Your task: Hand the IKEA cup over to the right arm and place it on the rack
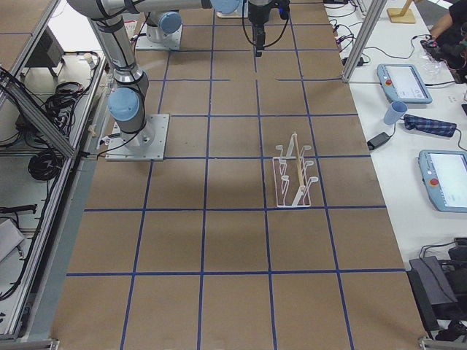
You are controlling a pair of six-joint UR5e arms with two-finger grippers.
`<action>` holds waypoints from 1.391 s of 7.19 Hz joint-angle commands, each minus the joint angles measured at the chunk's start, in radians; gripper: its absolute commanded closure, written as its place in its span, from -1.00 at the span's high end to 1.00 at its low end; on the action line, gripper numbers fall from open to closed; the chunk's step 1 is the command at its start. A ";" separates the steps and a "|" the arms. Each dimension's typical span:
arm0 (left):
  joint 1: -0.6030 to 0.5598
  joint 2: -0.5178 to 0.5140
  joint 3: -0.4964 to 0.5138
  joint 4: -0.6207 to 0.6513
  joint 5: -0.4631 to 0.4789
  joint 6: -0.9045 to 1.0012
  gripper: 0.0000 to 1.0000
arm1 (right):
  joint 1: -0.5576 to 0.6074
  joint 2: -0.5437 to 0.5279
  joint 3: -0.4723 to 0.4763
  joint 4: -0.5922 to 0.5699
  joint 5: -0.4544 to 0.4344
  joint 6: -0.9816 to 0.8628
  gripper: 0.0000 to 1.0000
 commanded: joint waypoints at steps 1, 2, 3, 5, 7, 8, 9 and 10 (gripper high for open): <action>0.002 -0.001 -0.009 0.015 0.000 0.000 0.40 | -0.002 0.000 0.002 0.000 0.000 -0.004 1.00; 0.002 -0.001 -0.011 0.013 0.000 0.000 -0.05 | -0.003 0.002 -0.009 -0.002 0.000 -0.010 1.00; 0.002 -0.001 -0.011 0.012 0.000 -0.001 -0.60 | -0.006 0.002 -0.011 0.003 -0.002 -0.013 1.00; 0.003 0.005 -0.011 0.001 0.002 -0.003 -1.00 | -0.002 0.000 -0.015 0.003 -0.008 -0.013 1.00; 0.003 0.037 0.018 -0.088 -0.012 -0.004 -1.00 | -0.006 0.002 -0.008 0.023 -0.008 -0.013 1.00; 0.002 0.069 0.043 -0.137 -0.041 -0.007 -1.00 | -0.006 0.000 -0.009 0.012 0.001 -0.003 1.00; -0.011 0.100 0.078 -0.228 -0.090 -0.016 -1.00 | -0.005 0.000 -0.002 0.012 0.002 0.000 1.00; -0.017 0.124 0.115 -0.352 -0.224 -0.032 -1.00 | -0.005 0.002 0.002 0.012 0.002 -0.001 1.00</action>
